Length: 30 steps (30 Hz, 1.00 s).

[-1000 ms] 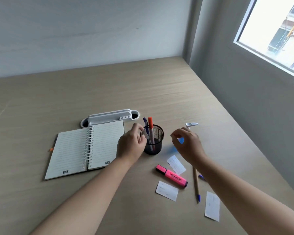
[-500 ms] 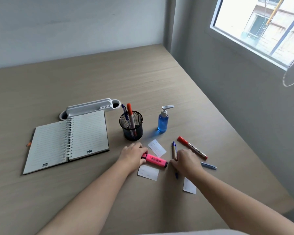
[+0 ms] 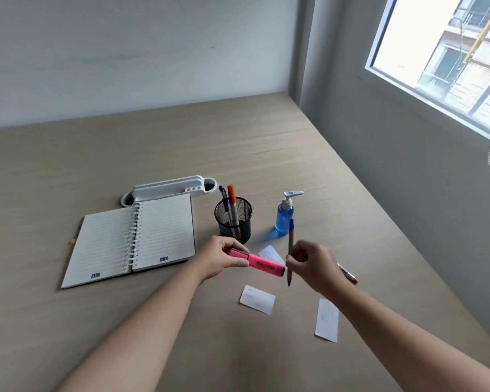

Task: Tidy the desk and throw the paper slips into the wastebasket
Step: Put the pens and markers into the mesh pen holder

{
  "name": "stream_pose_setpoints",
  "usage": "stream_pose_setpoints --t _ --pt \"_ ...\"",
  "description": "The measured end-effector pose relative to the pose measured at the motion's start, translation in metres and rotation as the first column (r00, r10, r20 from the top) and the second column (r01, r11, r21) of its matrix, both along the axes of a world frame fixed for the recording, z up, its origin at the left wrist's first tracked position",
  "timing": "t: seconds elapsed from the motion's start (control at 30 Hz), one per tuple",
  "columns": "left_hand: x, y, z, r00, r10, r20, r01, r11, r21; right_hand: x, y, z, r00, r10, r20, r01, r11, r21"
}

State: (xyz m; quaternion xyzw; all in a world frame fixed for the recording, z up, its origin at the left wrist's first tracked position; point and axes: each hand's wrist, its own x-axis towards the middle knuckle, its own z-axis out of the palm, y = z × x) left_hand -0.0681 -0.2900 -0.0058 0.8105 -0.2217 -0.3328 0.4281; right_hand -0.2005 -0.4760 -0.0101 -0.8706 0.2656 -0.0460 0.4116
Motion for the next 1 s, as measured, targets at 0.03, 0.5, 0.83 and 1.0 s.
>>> stream_pose_setpoints --t 0.03,0.5,0.83,1.0 --pt "0.007 0.003 0.013 0.999 0.017 -0.027 -0.019 0.999 -0.046 0.008 0.003 0.01 0.999 0.023 0.045 -0.023 1.0 -0.018" --pt "0.091 -0.013 0.081 0.856 0.091 0.509 -0.165 0.981 0.103 0.142 0.016 0.051 0.979 0.192 0.075 -0.166 0.949 -0.267" --pt "0.089 -0.02 0.025 0.913 0.07 0.402 -0.148 0.975 0.165 0.147 0.017 0.011 0.966 0.253 -0.052 -0.255 0.91 -0.326" --pt "0.086 -0.017 0.033 0.86 0.147 0.488 -0.214 0.973 0.084 0.141 0.018 0.018 0.978 0.204 0.045 -0.18 0.932 -0.315"
